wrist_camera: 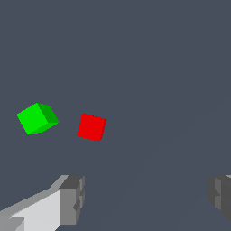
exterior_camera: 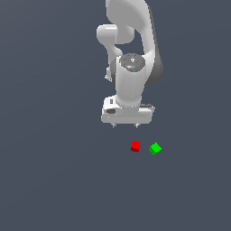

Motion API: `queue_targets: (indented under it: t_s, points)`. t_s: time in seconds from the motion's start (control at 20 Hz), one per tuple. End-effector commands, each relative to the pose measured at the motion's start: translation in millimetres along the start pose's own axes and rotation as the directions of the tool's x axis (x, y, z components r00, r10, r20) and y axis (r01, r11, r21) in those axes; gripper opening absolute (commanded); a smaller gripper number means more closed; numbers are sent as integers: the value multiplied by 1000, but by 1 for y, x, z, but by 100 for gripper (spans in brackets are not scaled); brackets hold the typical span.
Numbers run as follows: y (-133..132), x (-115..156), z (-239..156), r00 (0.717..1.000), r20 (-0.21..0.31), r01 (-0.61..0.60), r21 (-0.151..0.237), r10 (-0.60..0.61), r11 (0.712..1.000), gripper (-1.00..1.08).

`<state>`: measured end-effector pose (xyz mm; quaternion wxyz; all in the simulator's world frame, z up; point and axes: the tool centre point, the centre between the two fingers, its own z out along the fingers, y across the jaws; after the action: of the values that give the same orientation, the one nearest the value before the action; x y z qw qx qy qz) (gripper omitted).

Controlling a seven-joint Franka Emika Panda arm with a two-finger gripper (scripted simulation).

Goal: Stack the red cube on top of the green cube.

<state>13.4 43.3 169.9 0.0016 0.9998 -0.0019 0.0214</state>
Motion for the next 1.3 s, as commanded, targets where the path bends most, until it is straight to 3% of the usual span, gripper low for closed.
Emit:
queue_targets:
  t_s: [0.0, 0.65, 1.25]
  points:
    - [-8, 2, 13, 1000, 6, -27, -1, 27, 1000, 100]
    - [-54, 21, 87, 980, 36, -196, -6, 196, 981, 100]
    - [-63, 27, 102, 972, 43, -229, -7, 229, 973, 100]
